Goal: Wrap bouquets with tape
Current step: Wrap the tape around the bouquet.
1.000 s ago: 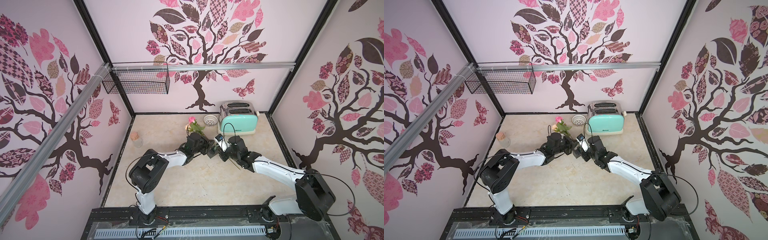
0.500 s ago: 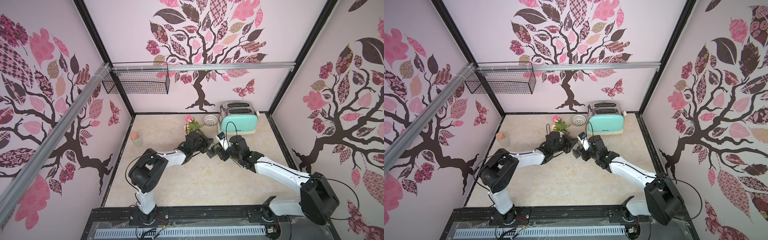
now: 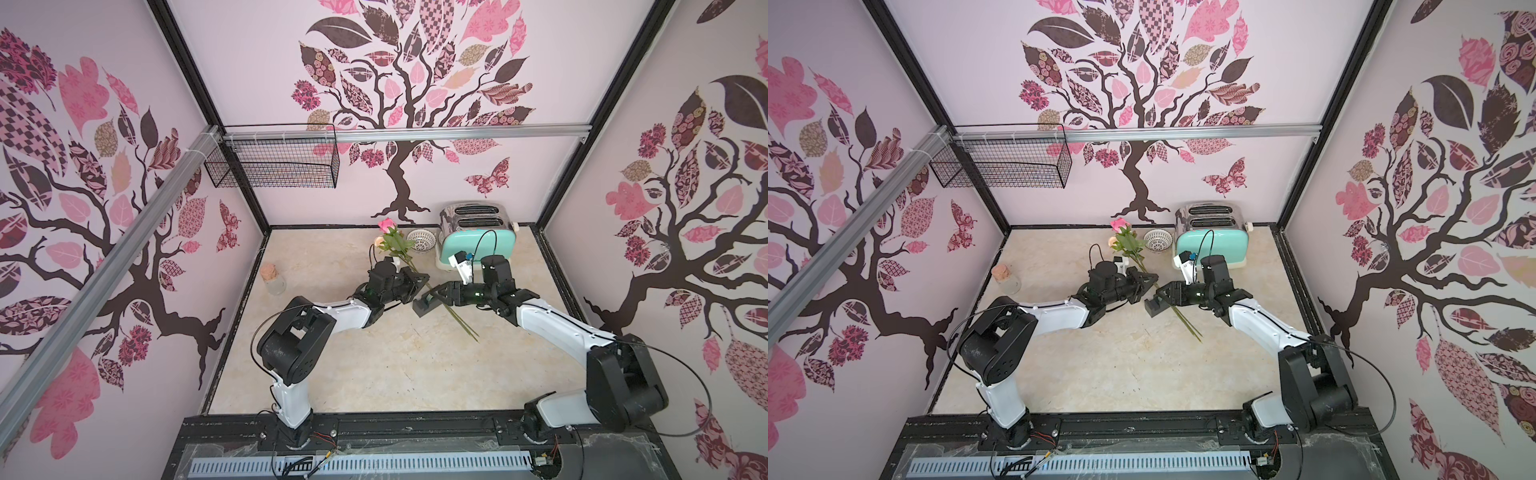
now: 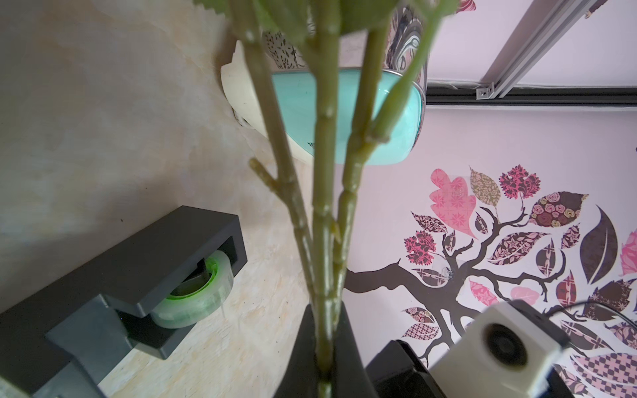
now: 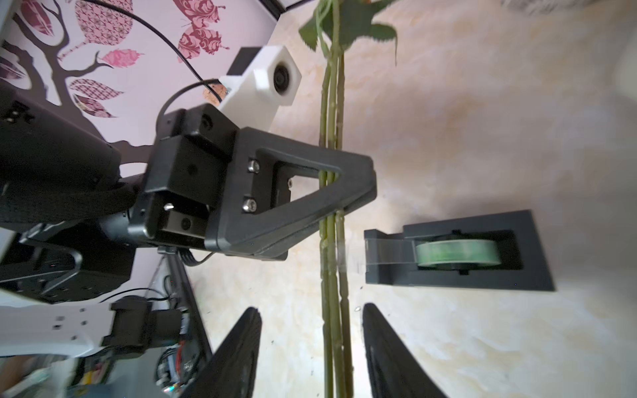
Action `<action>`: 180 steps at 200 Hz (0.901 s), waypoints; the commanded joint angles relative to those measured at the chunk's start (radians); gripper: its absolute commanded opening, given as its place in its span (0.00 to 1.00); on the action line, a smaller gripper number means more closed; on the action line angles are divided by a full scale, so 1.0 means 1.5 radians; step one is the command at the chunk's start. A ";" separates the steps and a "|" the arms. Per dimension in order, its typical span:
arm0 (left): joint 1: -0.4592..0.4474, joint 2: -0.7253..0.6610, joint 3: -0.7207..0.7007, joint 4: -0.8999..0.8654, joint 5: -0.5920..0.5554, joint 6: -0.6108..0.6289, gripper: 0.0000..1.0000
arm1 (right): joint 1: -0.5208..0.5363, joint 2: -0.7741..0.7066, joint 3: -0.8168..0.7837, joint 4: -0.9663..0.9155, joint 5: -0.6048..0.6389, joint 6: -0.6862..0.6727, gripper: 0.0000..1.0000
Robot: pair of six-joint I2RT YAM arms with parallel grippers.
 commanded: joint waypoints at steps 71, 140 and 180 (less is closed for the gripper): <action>0.002 0.011 0.024 0.053 0.016 0.023 0.00 | -0.036 0.081 -0.023 0.132 -0.192 0.158 0.29; 0.002 0.017 0.023 0.054 0.012 0.018 0.00 | -0.034 0.076 -0.009 0.060 -0.154 0.090 0.00; 0.008 0.003 0.017 0.019 0.003 0.019 0.32 | -0.008 0.033 0.024 -0.048 -0.010 -0.012 0.00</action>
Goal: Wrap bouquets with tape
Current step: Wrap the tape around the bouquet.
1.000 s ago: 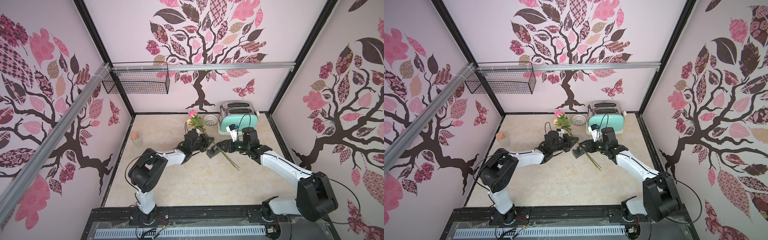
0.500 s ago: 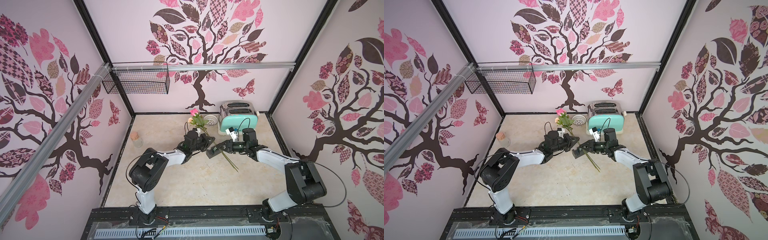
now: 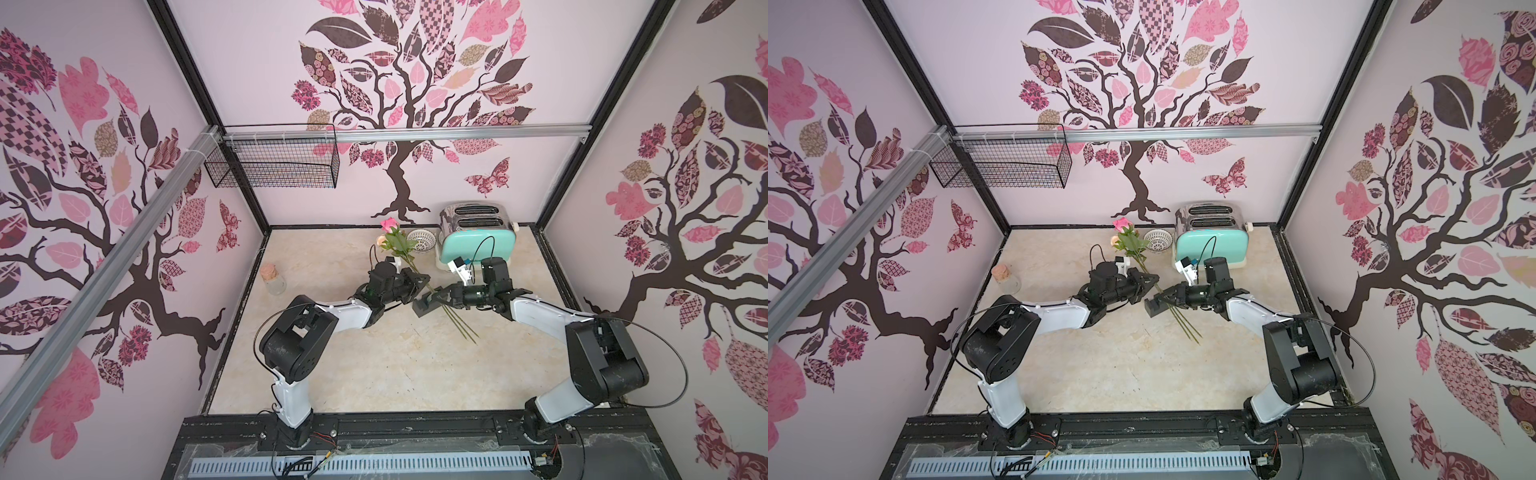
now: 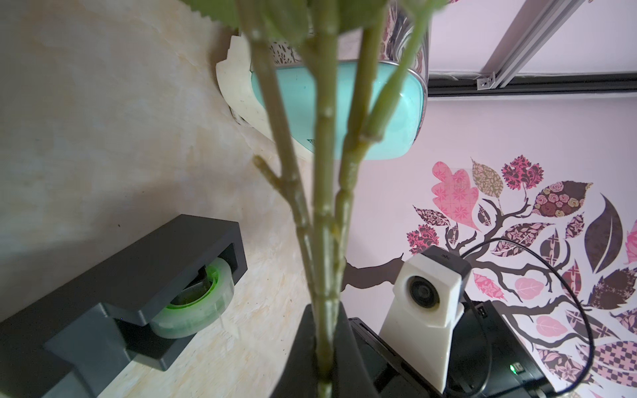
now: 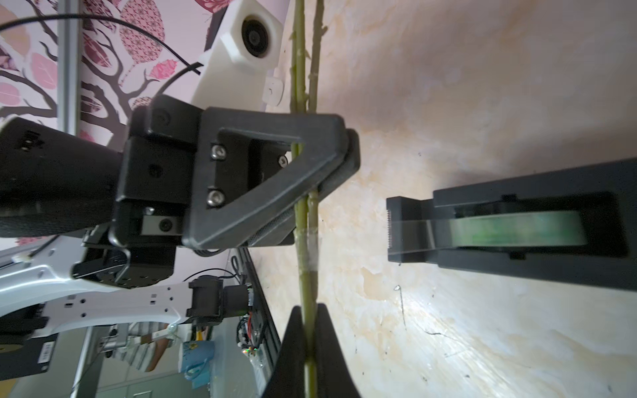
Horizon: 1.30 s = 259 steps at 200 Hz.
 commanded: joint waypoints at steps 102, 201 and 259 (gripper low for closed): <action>0.006 -0.048 0.065 -0.196 -0.013 0.024 0.50 | 0.170 -0.131 0.032 -0.125 0.576 -0.203 0.00; -0.014 0.001 0.160 -0.339 -0.012 0.058 0.34 | 0.289 -0.121 0.040 -0.128 0.786 -0.309 0.00; -0.016 0.007 0.168 -0.348 -0.016 0.055 0.01 | 0.315 -0.120 0.033 -0.126 0.838 -0.318 0.00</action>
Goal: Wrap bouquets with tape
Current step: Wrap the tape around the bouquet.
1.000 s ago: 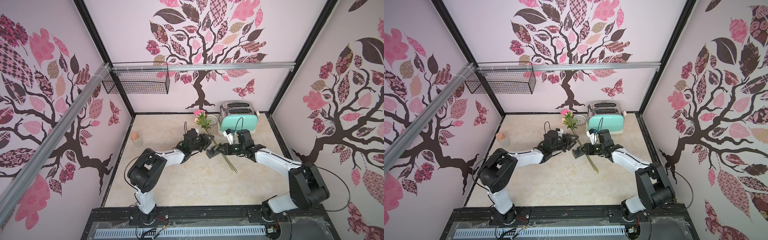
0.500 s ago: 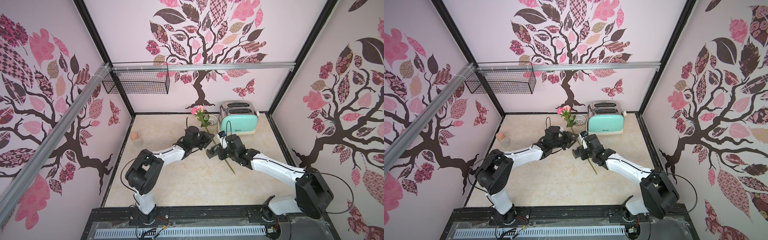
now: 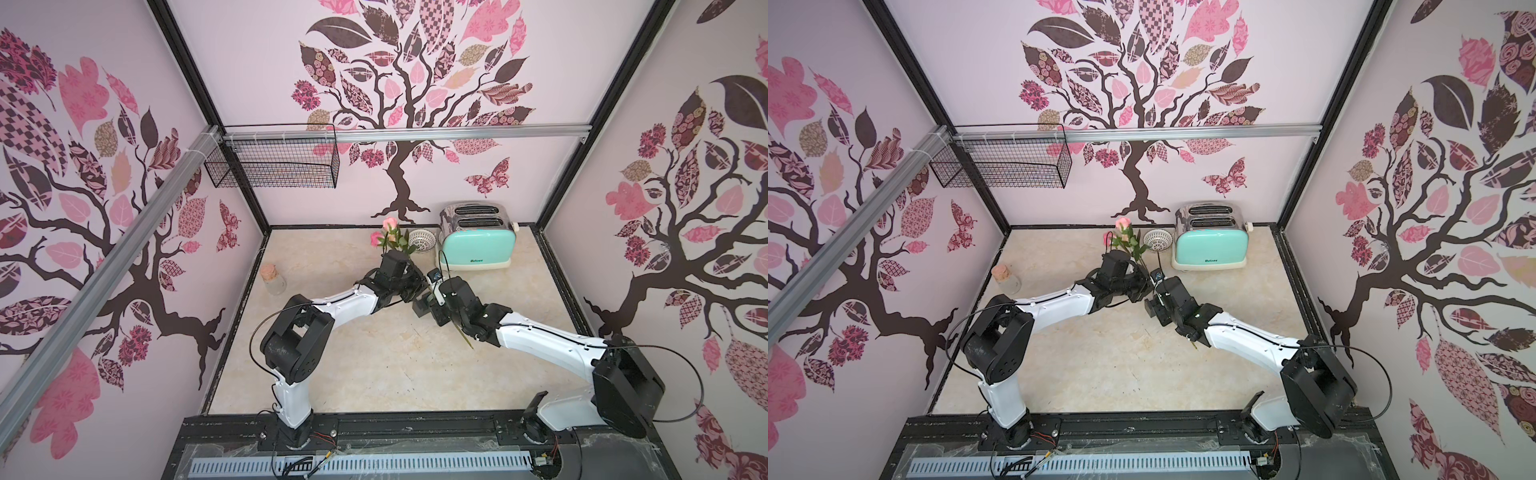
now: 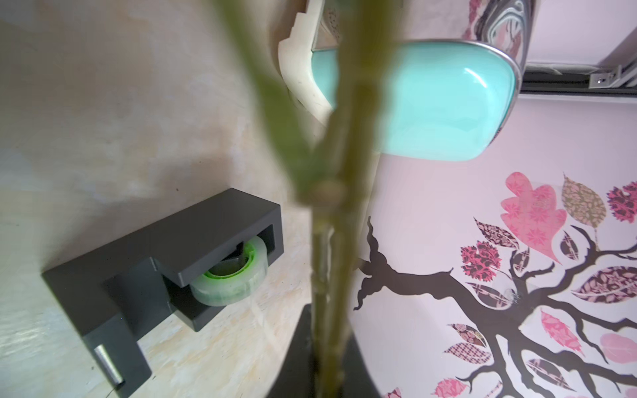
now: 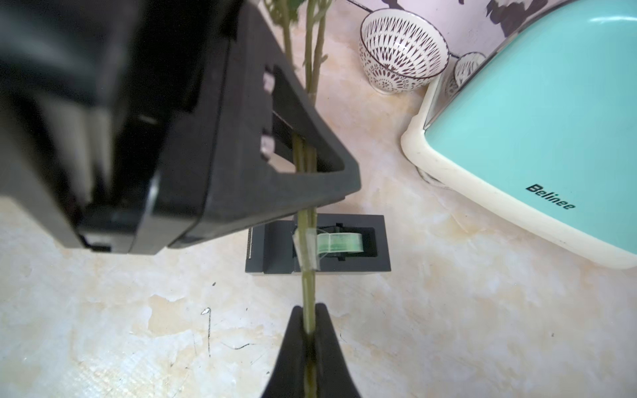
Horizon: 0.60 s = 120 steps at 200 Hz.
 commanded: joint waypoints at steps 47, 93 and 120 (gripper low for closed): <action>0.006 0.000 -0.010 0.060 0.007 0.015 0.00 | -0.002 -0.033 0.026 0.001 -0.049 0.069 0.36; 0.017 -0.007 -0.045 0.136 0.029 0.037 0.00 | -0.172 -0.068 -0.040 0.107 -0.505 0.262 0.58; 0.018 -0.002 -0.050 0.155 0.037 0.041 0.00 | -0.227 -0.043 -0.066 0.170 -0.654 0.349 0.58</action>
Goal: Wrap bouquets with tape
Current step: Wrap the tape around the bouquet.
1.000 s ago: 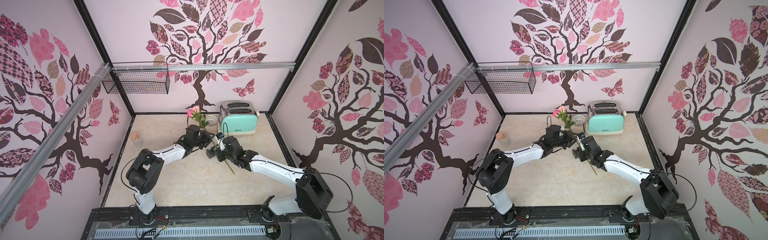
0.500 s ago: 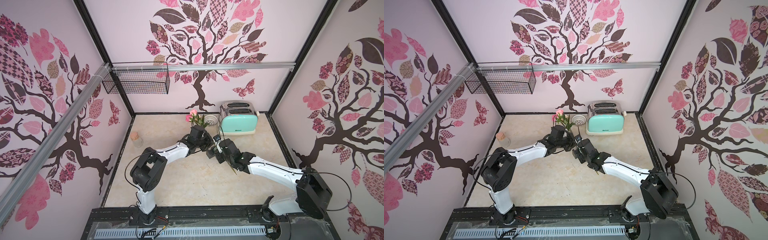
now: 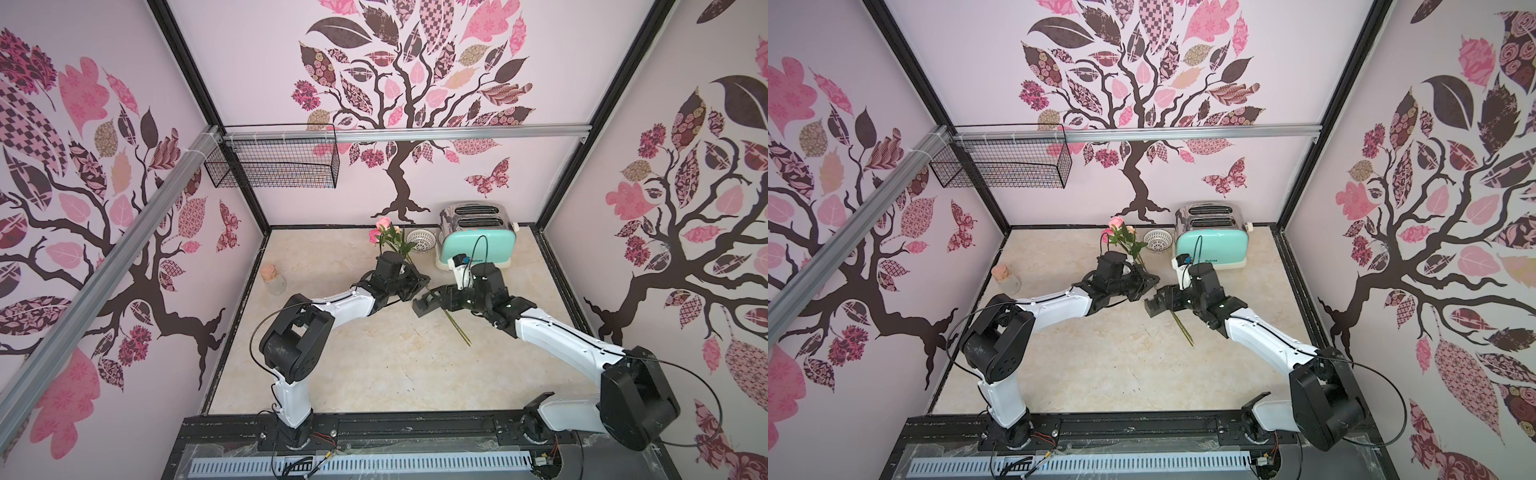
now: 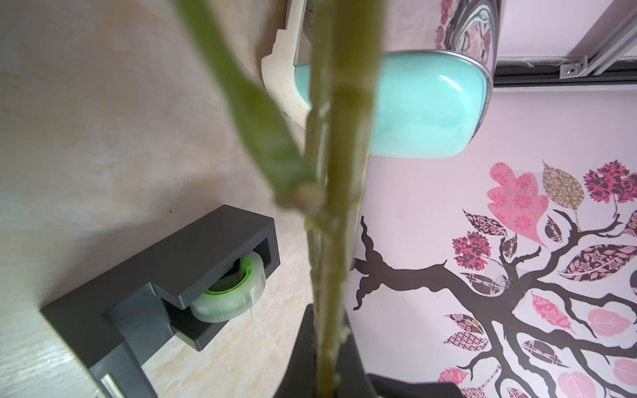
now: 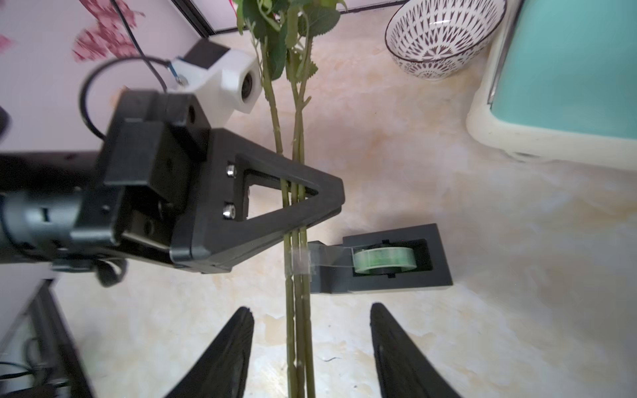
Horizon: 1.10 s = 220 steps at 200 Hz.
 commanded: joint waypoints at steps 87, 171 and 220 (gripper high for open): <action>0.002 0.003 -0.015 0.073 0.021 0.012 0.00 | -0.084 0.124 -0.112 0.375 -0.395 0.374 0.44; 0.005 0.006 -0.016 0.074 0.019 0.012 0.00 | -0.103 0.153 -0.141 0.483 -0.422 0.434 0.01; 0.012 0.005 -0.022 0.071 0.020 -0.004 0.26 | -0.097 0.120 -0.082 0.252 -0.371 0.249 0.00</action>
